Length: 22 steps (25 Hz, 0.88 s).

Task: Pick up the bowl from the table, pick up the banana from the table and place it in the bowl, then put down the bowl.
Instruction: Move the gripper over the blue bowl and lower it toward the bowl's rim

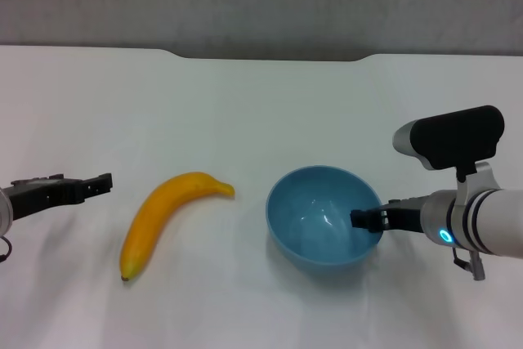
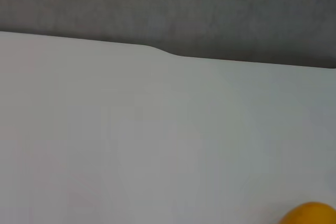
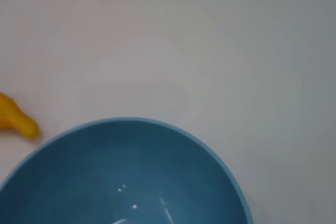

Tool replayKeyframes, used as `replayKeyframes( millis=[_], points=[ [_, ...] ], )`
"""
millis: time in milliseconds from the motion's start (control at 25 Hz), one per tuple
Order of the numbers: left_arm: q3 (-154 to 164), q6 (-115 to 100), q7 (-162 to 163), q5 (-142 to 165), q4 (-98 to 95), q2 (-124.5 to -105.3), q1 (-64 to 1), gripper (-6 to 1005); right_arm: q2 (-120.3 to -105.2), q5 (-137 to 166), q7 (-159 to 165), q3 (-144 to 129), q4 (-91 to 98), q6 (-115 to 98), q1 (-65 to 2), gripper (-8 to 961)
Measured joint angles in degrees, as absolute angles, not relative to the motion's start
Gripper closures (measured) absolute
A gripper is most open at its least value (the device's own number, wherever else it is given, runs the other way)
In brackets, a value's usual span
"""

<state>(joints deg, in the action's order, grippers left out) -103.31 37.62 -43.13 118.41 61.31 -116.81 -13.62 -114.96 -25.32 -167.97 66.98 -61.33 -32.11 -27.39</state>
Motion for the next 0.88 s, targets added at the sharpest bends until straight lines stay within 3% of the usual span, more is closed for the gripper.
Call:
replayKeyframes(
  millis=[880],
  points=[
    [-102.8,36.1,-43.1,117.7,61.1,-116.94,-13.3,94,-114.96,-28.3,-167.9,65.5,-55.9,-32.1,-32.1,272]
  ],
)
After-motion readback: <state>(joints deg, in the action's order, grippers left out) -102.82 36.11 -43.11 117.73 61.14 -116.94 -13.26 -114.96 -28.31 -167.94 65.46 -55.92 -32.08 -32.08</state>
